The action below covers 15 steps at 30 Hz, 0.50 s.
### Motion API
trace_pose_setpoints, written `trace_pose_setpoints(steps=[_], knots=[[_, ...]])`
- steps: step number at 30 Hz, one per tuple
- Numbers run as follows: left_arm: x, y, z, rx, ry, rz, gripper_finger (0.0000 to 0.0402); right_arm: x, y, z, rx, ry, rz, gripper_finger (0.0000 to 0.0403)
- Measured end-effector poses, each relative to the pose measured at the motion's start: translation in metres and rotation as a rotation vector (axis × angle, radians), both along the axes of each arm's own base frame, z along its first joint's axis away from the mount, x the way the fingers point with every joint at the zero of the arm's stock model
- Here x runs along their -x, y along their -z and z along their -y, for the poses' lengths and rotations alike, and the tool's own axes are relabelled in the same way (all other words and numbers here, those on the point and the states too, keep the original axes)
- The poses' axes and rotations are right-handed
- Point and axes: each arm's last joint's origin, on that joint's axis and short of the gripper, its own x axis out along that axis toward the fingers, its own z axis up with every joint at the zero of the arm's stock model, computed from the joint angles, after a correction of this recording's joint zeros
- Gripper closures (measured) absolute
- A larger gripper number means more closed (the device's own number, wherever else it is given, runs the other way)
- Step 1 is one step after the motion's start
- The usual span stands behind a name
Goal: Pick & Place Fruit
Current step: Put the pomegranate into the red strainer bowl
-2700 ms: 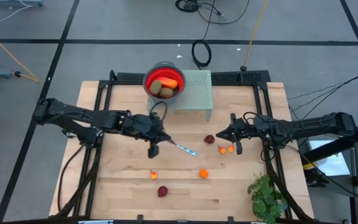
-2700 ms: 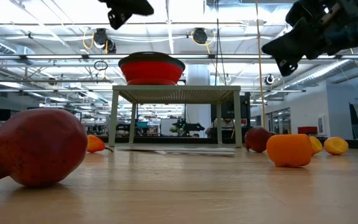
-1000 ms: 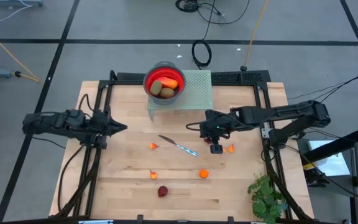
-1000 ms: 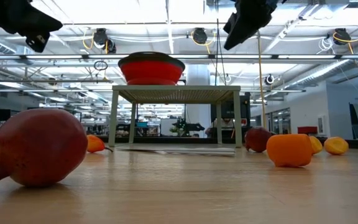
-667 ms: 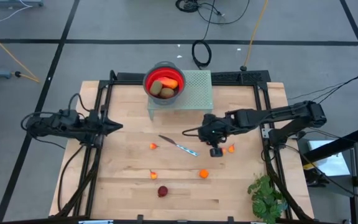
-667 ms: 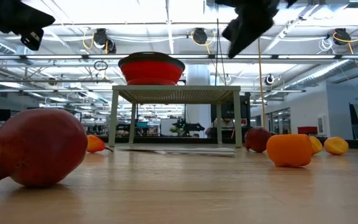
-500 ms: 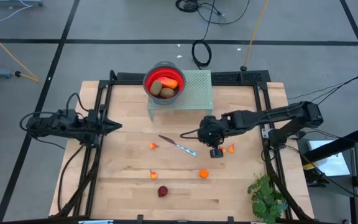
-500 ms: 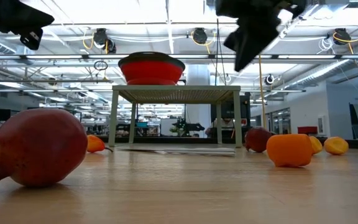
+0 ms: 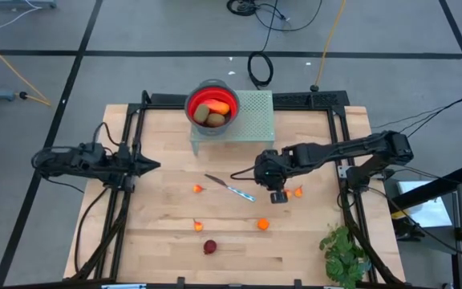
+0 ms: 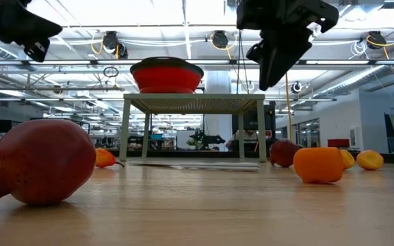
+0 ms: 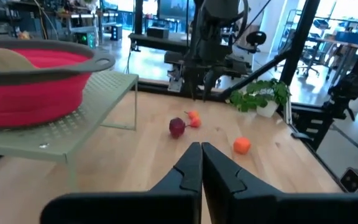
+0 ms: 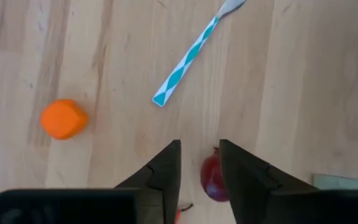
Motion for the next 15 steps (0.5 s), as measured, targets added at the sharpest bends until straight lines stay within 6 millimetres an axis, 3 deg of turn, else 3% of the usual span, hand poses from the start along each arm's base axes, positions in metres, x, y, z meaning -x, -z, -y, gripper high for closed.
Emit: trace_pose_setpoints(steps=[5, 15], knots=[[-0.007, 0.017, 0.002, 0.037, 0.017, -0.046, 0.0391, 0.0, 0.0, 0.004, -0.02, 0.057, -0.001, 0.0257], [-0.012, 0.029, 0.003, 0.038, 0.044, -0.075, 0.0397, 0.0, 0.0, 0.012, 0.054, 0.141, 0.001, 0.0164]])
